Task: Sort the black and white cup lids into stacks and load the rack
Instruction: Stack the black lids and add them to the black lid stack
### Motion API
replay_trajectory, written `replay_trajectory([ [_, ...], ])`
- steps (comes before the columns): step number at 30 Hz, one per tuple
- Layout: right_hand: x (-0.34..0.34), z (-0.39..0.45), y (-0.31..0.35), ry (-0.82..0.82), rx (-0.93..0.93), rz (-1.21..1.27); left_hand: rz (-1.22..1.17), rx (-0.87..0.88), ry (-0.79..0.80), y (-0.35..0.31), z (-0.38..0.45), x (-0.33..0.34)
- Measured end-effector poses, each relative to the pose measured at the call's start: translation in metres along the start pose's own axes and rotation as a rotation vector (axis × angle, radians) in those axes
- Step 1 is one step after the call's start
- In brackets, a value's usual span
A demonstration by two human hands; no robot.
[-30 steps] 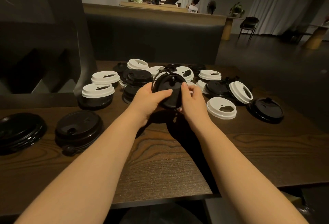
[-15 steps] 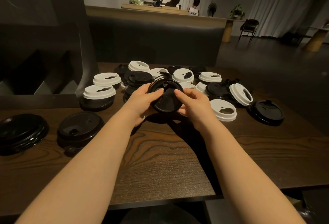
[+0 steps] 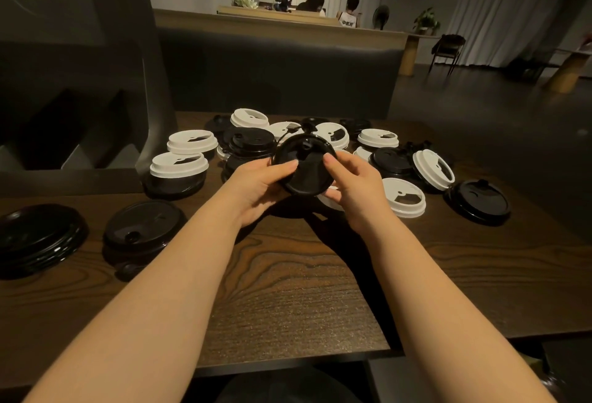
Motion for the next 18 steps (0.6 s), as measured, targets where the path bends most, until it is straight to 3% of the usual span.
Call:
replay_trajectory([
  [3,0.004,0.001,-0.003,0.052,0.032,0.007,0.091,0.009,-0.055,0.001,0.000,-0.004],
  [7,0.002,0.001,-0.002,0.034,0.012,-0.162,0.106,0.016,-0.046,0.001,0.001,0.000],
  [13,0.004,-0.001,-0.007,0.071,0.091,-0.040,0.160,0.000,-0.134,0.010,0.006,-0.001],
  [15,0.000,-0.002,-0.001,0.008,0.049,-0.067,0.192,0.012,-0.159,0.010,0.007,-0.003],
  [18,-0.036,-0.012,0.027,-0.237,-0.128,-0.210,0.192,0.006,-0.152,0.010,0.006,0.001],
])
Point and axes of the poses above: each hand's wrist, its own z-axis towards the middle knuckle, its own x-axis out of the palm, y = z × x, the point moved 6 cm from there along z, towards the middle knuckle, and after that the axes turned 14 degrees about y, right-handed, at the moved point
